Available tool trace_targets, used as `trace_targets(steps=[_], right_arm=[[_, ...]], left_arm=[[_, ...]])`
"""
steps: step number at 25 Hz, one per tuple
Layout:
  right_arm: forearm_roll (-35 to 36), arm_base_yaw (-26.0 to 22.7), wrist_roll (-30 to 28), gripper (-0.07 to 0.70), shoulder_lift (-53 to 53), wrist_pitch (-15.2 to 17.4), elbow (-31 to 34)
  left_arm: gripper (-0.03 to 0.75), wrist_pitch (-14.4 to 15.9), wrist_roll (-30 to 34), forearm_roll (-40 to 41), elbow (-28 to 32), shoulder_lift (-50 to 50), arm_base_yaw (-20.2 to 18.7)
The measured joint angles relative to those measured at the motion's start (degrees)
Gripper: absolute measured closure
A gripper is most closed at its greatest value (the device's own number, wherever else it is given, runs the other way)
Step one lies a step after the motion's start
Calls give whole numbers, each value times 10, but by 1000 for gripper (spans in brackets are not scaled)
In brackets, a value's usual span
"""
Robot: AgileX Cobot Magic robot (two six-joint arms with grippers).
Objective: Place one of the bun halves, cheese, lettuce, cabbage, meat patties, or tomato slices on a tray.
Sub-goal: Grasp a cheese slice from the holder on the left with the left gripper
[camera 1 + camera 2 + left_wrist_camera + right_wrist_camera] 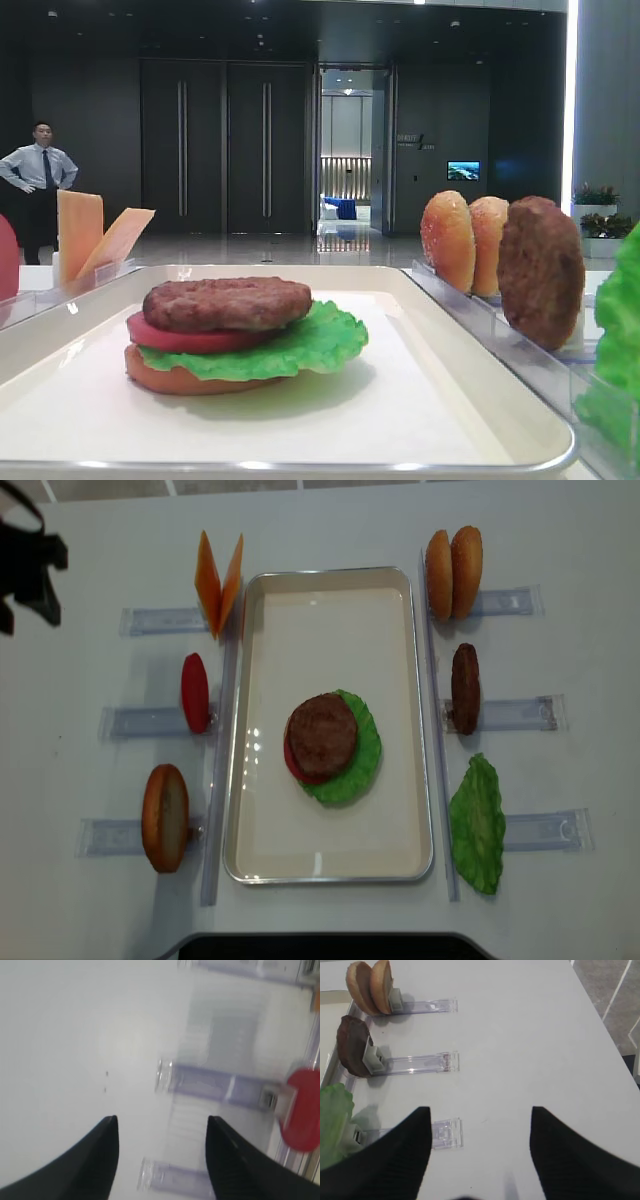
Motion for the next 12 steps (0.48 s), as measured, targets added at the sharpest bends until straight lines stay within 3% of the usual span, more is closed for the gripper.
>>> trace_targets(steps=[3,6,8,12], right_arm=[[0,0,0,218,0,0,0],[0,0,0,218,0,0,0],[0,0,0,218,0,0,0],[0,0,0,218,0,0,0]], left_arm=[[292,2,18,-24,-150,128,0],[292,2,22,-78,-241,199,0],[292,2,21,-99,-279,228,-4],[292,6,-3,-38,-296,240,-51]])
